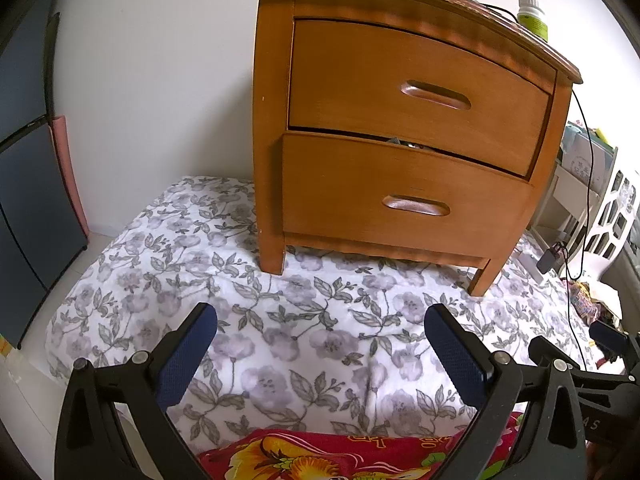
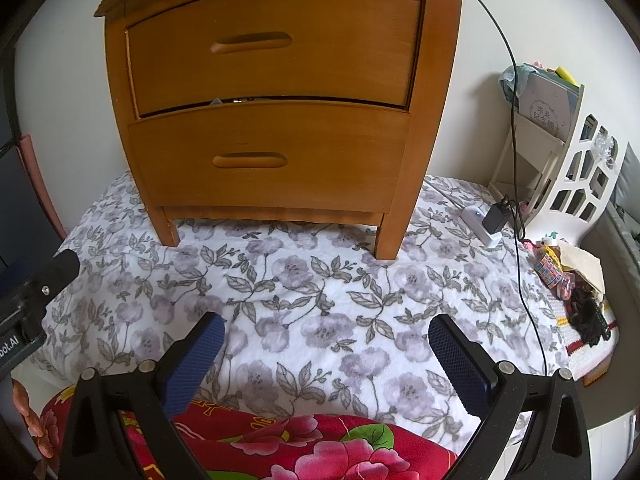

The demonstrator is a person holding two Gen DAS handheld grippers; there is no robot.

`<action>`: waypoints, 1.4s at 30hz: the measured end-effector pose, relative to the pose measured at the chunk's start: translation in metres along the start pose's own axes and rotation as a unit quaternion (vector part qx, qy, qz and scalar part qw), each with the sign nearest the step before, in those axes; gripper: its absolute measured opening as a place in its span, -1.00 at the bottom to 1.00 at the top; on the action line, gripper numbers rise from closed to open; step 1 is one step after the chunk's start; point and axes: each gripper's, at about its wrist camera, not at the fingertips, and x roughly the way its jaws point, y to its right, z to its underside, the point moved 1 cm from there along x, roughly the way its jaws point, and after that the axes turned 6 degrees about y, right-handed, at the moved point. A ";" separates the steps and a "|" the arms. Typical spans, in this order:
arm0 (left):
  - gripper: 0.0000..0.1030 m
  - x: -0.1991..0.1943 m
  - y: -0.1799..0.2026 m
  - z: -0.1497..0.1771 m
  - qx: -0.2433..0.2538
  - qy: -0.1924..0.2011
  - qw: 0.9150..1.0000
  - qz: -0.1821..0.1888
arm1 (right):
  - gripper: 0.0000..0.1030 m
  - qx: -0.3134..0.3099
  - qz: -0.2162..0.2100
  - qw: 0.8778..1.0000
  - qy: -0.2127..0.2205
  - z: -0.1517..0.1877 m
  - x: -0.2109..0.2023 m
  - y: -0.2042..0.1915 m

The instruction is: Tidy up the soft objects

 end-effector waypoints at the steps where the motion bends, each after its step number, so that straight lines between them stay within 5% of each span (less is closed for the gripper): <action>1: 1.00 0.000 0.000 0.000 -0.001 0.000 1.000 0.001 | 1.00 0.000 0.000 1.000 0.000 0.000 0.000 0.000; 10: 1.00 0.003 0.003 -0.007 0.004 -0.004 1.000 0.016 | 1.00 -0.001 -0.005 1.000 -0.003 0.002 0.002 -0.002; 21: 1.00 0.043 0.037 -0.095 0.079 -0.006 0.996 0.048 | 1.00 -0.006 -0.021 1.000 -0.013 0.002 0.007 0.000; 28: 1.00 0.078 0.082 -0.139 0.194 -0.015 0.979 0.054 | 1.00 -0.009 -0.030 0.999 -0.022 0.003 0.014 0.000; 35: 1.00 0.119 0.103 -0.162 0.210 -0.062 0.972 0.080 | 1.00 0.000 -0.035 0.999 -0.037 0.006 0.024 0.006; 42: 1.00 0.146 0.128 -0.159 0.277 -0.090 0.953 0.086 | 1.00 0.015 -0.037 0.998 -0.050 0.010 0.036 0.011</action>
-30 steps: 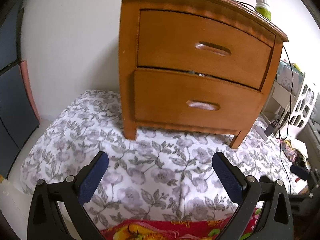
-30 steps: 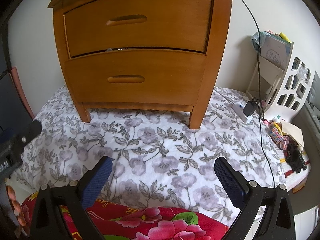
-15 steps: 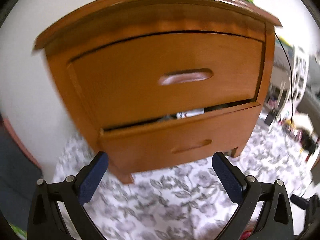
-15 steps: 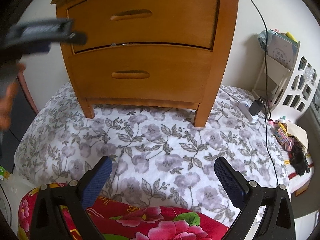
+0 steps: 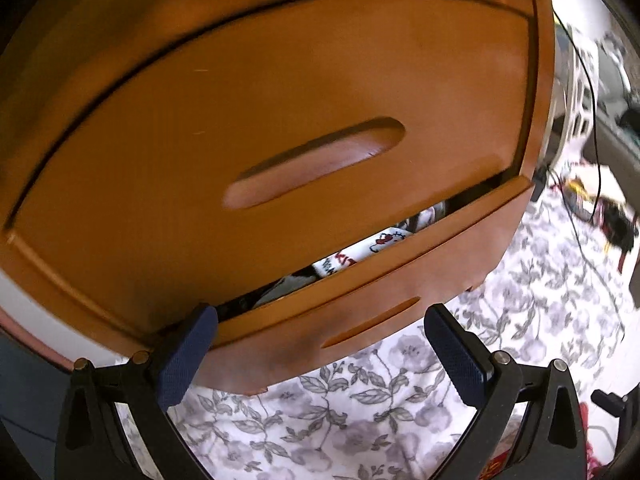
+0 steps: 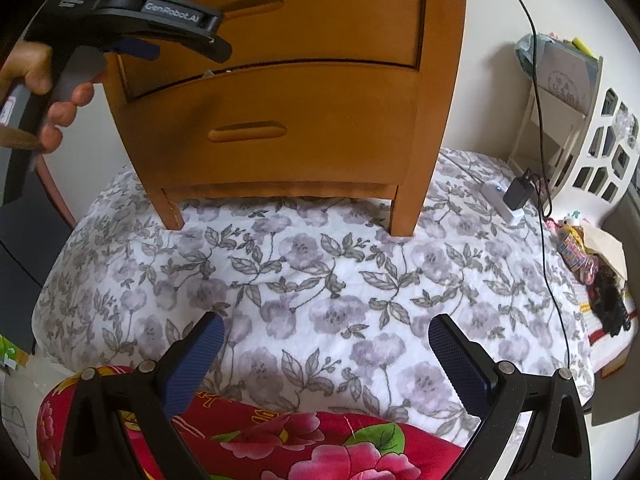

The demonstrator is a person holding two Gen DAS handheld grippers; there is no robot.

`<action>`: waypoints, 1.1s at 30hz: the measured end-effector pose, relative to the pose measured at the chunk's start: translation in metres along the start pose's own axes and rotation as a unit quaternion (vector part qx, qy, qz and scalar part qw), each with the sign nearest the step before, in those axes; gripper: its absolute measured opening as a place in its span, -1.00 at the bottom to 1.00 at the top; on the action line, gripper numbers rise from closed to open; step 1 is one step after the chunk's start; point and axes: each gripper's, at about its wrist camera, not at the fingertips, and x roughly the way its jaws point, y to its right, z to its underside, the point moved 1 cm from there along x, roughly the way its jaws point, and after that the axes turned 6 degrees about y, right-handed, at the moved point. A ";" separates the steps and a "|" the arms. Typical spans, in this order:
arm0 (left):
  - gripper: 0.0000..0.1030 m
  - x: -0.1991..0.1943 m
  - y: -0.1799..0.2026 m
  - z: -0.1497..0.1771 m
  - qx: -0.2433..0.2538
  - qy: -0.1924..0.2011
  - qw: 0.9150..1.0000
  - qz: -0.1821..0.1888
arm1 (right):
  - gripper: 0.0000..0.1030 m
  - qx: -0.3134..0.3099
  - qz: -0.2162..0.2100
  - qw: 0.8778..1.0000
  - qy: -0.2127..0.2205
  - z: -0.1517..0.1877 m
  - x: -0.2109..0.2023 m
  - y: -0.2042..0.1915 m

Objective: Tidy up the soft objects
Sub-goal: 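Hook the left tool into the lower drawer handle and pull it open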

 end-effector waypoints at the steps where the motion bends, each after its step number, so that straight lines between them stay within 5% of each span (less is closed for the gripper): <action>1: 1.00 0.004 0.002 -0.002 0.007 -0.005 1.000 0.001 | 1.00 0.001 -0.002 1.000 -0.003 0.000 0.002 0.000; 15: 1.00 0.044 -0.002 -0.010 -0.018 -0.060 0.997 0.050 | 1.00 0.005 -0.018 1.000 -0.014 0.002 0.012 0.001; 23: 1.00 0.049 0.006 -0.007 0.008 -0.058 0.997 0.040 | 1.00 0.008 -0.022 1.000 -0.018 0.003 0.014 0.002; 33: 1.00 0.060 0.009 -0.001 0.020 -0.094 0.993 0.072 | 1.00 0.010 -0.025 0.999 -0.023 0.005 0.017 -0.001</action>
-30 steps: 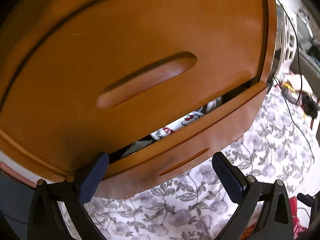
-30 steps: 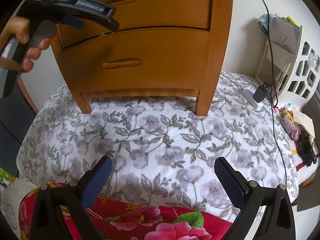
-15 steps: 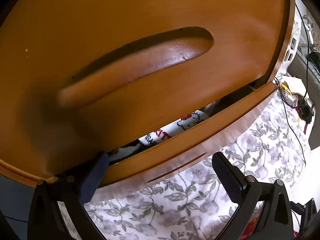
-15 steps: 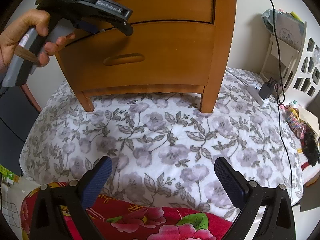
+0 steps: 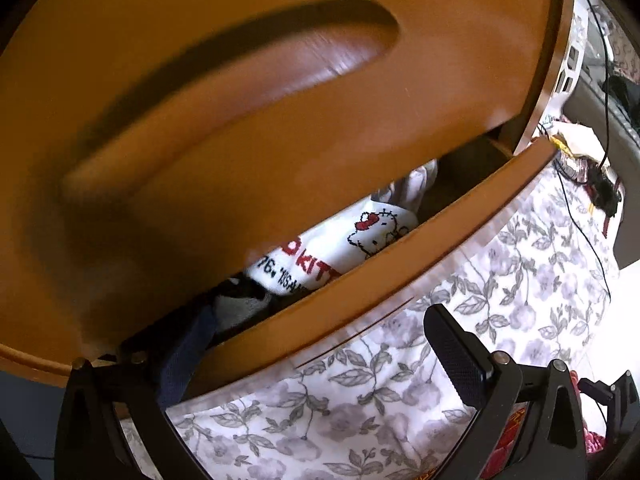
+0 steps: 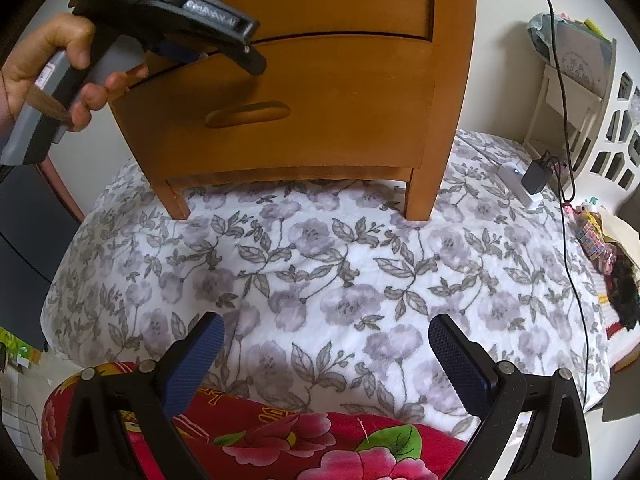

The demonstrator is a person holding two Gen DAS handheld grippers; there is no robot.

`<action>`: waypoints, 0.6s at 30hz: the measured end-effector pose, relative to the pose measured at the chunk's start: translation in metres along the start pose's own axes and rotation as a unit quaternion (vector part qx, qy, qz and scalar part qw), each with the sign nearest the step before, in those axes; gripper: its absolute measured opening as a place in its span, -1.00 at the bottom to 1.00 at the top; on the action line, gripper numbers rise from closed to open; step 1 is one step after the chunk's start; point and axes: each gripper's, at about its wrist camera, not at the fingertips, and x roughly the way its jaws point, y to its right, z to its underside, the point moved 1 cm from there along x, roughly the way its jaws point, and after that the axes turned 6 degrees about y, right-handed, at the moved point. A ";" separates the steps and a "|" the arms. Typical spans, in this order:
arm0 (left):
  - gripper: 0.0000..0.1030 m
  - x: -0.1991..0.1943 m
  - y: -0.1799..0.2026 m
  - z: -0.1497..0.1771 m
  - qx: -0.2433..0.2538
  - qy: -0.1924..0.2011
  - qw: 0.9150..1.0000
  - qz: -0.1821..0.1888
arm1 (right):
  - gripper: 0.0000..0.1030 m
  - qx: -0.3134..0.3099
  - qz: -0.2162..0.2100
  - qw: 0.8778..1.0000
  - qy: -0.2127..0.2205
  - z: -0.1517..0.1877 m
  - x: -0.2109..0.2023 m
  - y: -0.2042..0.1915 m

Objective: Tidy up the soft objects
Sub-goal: 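Hook the left tool into the lower drawer handle and pull it open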

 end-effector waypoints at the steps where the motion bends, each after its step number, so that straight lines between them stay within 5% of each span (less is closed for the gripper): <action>1: 1.00 0.001 0.001 0.001 -0.002 -0.001 1.000 0.001 | 1.00 0.002 0.000 1.000 0.000 0.000 0.000 0.001; 11: 0.99 -0.003 -0.001 0.015 -0.013 -0.002 1.000 0.017 | 1.00 0.002 0.003 1.000 0.000 0.001 -0.001 0.002; 18: 0.99 0.001 0.005 0.022 0.008 -0.022 1.000 -0.013 | 1.00 -0.006 0.007 1.000 0.004 0.001 -0.008 -0.004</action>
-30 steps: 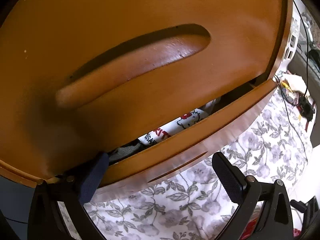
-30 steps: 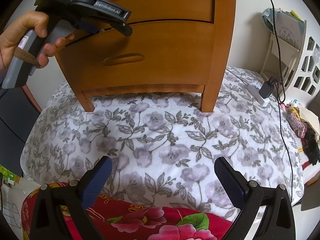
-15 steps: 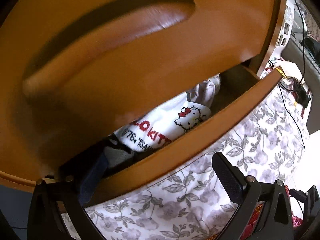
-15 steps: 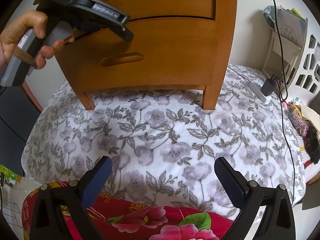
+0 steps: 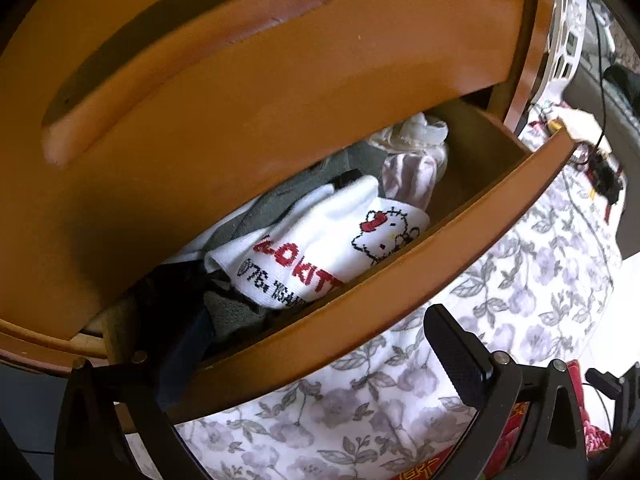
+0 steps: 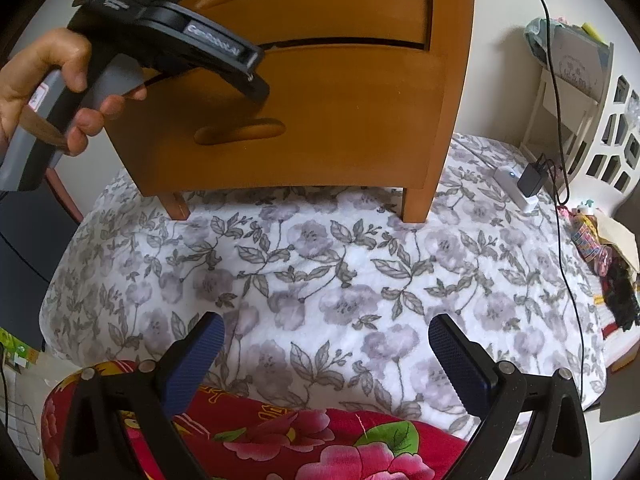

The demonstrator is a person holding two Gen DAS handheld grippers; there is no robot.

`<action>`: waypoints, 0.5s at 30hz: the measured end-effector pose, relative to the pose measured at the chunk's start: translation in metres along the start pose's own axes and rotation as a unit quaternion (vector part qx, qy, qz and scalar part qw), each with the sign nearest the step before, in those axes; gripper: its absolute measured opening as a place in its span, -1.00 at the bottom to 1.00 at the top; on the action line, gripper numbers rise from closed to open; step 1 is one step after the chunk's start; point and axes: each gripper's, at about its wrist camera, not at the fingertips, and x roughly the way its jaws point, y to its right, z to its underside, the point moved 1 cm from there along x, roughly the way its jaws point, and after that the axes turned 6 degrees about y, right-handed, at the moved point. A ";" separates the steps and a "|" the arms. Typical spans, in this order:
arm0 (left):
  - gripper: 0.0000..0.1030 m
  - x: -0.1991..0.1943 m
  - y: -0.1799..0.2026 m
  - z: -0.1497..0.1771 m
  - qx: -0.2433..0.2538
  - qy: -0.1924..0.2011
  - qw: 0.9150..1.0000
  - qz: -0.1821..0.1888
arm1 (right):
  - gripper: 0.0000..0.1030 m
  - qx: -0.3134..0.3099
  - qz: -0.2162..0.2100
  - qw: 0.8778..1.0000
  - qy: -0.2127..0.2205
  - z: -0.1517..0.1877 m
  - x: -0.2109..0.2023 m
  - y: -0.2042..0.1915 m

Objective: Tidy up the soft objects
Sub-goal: 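Hook the left tool into the lower drawer handle and pull it open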

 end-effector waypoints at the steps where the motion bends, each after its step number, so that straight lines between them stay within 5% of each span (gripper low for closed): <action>1: 0.99 0.001 0.000 0.000 0.001 -0.001 1.000 -0.004 | 1.00 0.000 0.000 1.000 0.000 0.000 0.000 0.000; 7: 0.91 0.002 0.009 -0.001 0.031 -0.016 0.999 -0.028 | 1.00 0.005 0.000 1.000 -0.001 0.000 -0.001 0.001; 15: 0.90 -0.004 0.011 0.001 0.029 -0.014 0.999 -0.005 | 1.00 0.002 0.000 1.000 -0.001 0.000 -0.001 0.001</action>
